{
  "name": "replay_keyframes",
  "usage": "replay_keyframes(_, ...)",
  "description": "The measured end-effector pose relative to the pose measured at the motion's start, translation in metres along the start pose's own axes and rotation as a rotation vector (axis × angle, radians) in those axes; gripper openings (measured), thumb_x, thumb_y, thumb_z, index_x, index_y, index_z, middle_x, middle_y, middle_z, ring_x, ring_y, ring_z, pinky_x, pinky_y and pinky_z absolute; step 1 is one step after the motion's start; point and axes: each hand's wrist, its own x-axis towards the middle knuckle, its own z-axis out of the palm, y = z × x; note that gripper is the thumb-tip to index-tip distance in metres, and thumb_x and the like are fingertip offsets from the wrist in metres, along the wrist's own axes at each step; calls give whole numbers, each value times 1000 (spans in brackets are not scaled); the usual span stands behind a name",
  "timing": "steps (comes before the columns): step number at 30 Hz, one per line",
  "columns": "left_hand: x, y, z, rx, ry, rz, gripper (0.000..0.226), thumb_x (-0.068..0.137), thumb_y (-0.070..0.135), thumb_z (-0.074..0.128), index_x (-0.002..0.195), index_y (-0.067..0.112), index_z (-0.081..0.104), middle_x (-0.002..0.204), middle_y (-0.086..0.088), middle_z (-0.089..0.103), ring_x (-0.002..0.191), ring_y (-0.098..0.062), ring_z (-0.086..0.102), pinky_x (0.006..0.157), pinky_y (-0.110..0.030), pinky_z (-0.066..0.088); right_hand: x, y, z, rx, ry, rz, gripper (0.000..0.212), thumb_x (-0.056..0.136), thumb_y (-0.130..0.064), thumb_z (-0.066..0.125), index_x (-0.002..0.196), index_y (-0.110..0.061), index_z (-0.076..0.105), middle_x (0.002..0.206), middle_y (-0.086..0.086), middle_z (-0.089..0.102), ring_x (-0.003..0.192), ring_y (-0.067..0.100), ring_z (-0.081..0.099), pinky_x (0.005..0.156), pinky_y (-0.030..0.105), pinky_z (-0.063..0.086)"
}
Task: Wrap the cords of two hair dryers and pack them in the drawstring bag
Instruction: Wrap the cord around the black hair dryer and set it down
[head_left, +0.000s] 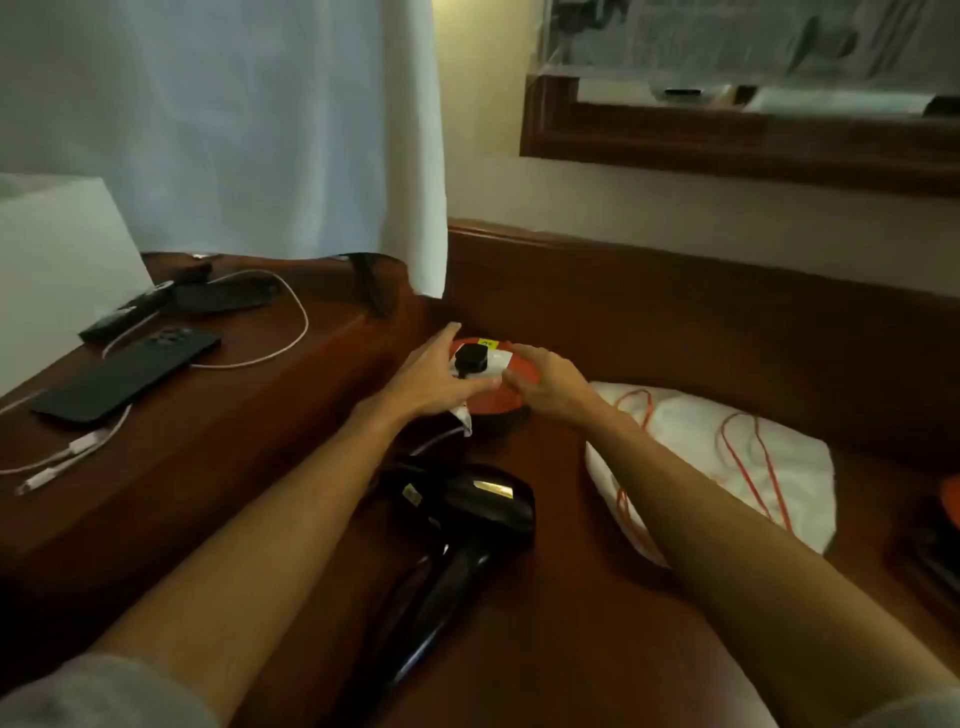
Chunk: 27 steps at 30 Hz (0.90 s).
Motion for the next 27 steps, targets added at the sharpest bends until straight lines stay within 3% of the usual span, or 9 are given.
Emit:
replay_keyframes(3, 19, -15, 9, 37, -21, 15, 93, 83, 62, 72, 158, 29, 27, 164, -4, 30, 150, -31, 31, 116, -52, 36, 24, 10, 15, 22, 57, 7, 49, 103, -39, 48, 147, -19, 46, 148, 10, 51, 134, 30, 50, 108, 52, 44)
replay_keyframes(7, 30, -38, 24, 152, 2, -13, 96, 84, 64, 68, 160, 34, 18, 170, 2, 12, 154, -30, 18, 118, -55, 24, 45, 24, 32, -195, -30, -31, 48, 106, -45, 36, 149, -26, 43, 154, 6, 38, 140, 28, 36, 116, 56, 27)
replay_keyframes(13, 37, -52, 34, 175, 23, 10, 100, 83, 70, 64, 161, 35, 12, 171, 9, 2, 156, -28, 9, 117, -59, 26, 54, 32, 27, -431, -39, -139, 51, 106, -50, 28, 150, -27, 41, 149, 5, 38, 136, 27, 38, 111, 56, 28)
replay_keyframes(18, 34, -51, 30, 148, -7, 2, 102, 81, 73, 65, 160, 41, 9, 171, 5, -8, 157, -31, -2, 119, -62, 19, 69, 16, 21, -308, -11, -71, 47, 103, -51, 40, 134, -23, 61, 137, 9, 47, 131, 29, 41, 110, 54, 29)
replay_keyframes(21, 32, -52, 29, 132, -45, -41, 105, 79, 77, 62, 160, 43, 4, 170, -6, -16, 155, -30, -18, 122, -61, 7, 77, 3, 23, -66, -77, 1, 58, 95, -56, 55, 140, -20, 55, 143, 10, 46, 137, 33, 37, 113, 59, 29)
replay_keyframes(24, 33, -53, 28, 156, -75, -64, 108, 78, 81, 58, 161, 42, 2, 170, -5, -16, 155, -30, -17, 121, -60, 4, 83, -5, 21, -172, -157, 15, 60, 90, -58, 62, 140, -25, 57, 146, 9, 41, 139, 34, 30, 113, 58, 23)
replay_keyframes(27, 35, -56, 30, 145, -65, -61, 106, 77, 81, 59, 160, 42, 6, 171, -5, -13, 156, -30, -15, 121, -60, 4, 89, -7, 19, -193, -164, -6, 52, 90, -55, 64, 130, -21, 60, 140, 10, 45, 134, 35, 35, 108, 57, 31)
